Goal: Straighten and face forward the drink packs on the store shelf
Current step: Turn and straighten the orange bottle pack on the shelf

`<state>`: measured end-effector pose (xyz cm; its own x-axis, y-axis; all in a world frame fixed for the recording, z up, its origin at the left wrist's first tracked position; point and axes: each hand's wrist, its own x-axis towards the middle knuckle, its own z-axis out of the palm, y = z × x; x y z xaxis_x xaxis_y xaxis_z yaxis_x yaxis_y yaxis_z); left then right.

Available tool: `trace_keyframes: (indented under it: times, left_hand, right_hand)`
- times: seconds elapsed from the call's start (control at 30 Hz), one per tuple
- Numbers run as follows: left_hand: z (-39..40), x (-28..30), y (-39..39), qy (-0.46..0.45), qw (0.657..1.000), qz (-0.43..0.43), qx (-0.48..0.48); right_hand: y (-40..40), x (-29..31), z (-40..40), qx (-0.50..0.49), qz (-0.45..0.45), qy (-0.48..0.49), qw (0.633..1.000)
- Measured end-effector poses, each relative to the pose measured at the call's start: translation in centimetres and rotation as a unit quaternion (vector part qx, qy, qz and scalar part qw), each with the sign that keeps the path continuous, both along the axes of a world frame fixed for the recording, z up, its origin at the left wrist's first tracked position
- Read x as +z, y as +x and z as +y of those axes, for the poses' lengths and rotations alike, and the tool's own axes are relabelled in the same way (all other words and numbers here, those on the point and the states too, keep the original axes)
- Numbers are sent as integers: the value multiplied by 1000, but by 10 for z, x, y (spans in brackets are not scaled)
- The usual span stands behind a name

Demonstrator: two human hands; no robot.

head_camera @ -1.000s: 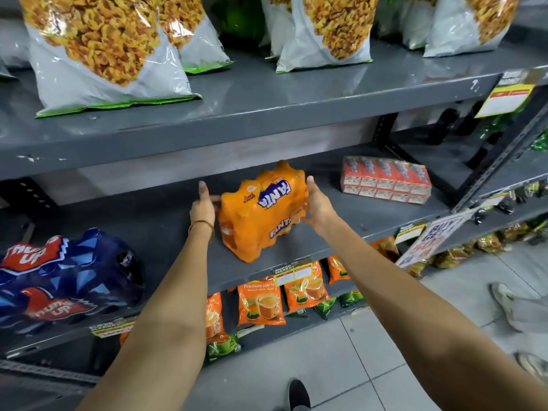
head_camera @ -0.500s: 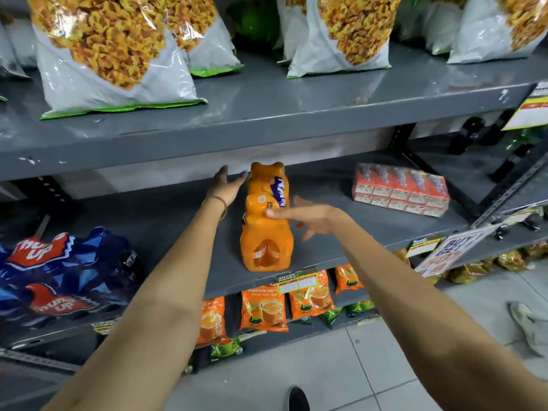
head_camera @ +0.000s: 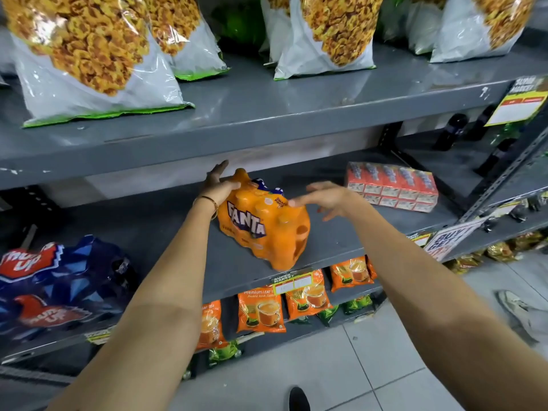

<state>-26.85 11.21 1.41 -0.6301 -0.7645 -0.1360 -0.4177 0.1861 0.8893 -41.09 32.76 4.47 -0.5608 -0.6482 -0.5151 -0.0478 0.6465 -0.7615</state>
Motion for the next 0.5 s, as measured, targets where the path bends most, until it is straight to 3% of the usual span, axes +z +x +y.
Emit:
trace_keyframes:
  times: [0.07,0.13,0.2,0.27,0.33,0.4,0.5]
  left_hand:
    - [1,-6,18,34,999,21,13]
    - [7,-11,29,53,998,31,17]
    - [16,-15,35,68,996,48,28]
    - [25,-17,41,81,993,73,47]
    - [32,-17,45,85,991,86,63]
    - [39,-16,51,79,990,89,71]
    - [50,-18,60,59,991,85,86]
  right_hand:
    - [-2,2,-3,-68,89,-32,993]
    - [7,1,-10,-122,216,-43,968]
    - [20,-3,-16,-148,288,-38,945]
    - [31,-9,-18,-146,240,-31,959]
    - [36,-13,-15,-139,104,-44,984]
    - [40,-14,-11,-153,11,-64,986]
    - [46,-14,-7,-154,11,-71,985]
